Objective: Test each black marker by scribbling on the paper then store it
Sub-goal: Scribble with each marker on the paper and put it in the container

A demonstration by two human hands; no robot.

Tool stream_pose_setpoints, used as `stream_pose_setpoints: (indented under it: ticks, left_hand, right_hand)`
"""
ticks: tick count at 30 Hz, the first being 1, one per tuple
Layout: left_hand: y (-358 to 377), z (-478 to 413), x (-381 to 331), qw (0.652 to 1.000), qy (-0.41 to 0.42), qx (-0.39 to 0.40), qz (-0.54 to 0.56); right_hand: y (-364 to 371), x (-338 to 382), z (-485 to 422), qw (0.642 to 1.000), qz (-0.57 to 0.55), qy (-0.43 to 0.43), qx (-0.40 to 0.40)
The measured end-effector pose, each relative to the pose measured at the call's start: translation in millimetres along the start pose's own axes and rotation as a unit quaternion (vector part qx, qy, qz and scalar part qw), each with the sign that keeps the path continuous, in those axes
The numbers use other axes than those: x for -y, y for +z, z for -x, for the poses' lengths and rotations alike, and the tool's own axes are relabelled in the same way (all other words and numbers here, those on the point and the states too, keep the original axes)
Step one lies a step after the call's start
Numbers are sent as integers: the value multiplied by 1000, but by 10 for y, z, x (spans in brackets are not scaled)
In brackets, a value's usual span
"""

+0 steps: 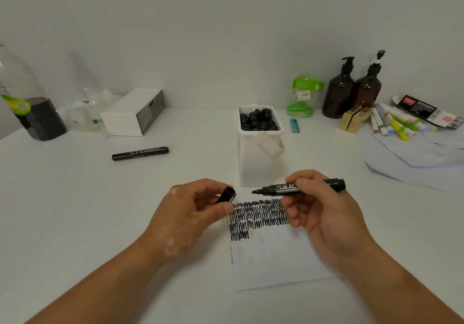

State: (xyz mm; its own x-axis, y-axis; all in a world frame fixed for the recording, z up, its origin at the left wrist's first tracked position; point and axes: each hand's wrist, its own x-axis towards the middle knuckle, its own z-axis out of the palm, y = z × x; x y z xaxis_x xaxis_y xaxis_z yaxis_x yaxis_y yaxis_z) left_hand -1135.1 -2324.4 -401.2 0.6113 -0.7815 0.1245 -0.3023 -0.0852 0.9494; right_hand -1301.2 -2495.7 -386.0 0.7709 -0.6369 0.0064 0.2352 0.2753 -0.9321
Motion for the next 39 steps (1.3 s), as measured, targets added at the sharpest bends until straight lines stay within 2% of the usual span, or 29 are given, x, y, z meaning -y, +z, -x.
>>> stream_pose_setpoints:
  ticks: [4,12,17,19,21,26,34,39]
  left_hand:
    - [11,15,2,999,33,22,-17]
    - [19,23,36,996,48,55,-48]
    - [35,39,18,991,79,72,-86]
    - [39,50,19,992,82,75,-56]
    - [60,68,19,993,74,91,18]
    - [118,98,6,987,49,101,117]
    - [151,122,-85,979,62,96,169]
    - [146,122,-100,981,90,88,145]
  right_hand:
    - [6,-2,13,1000,10,-20,-5]
    - [23,-45,38,998,50,-28,41]
    - [30,-56,62,989,125,-28,80]
    - [18,-45,64,983,164,-28,78]
    - [26,-40,75,976,200,-30,81]
    - [135,-59,130,971,214,-53,95]
    - [210,-43,175,980,169,-58,88]
    - [225,-70,182,985,134,-44,97]
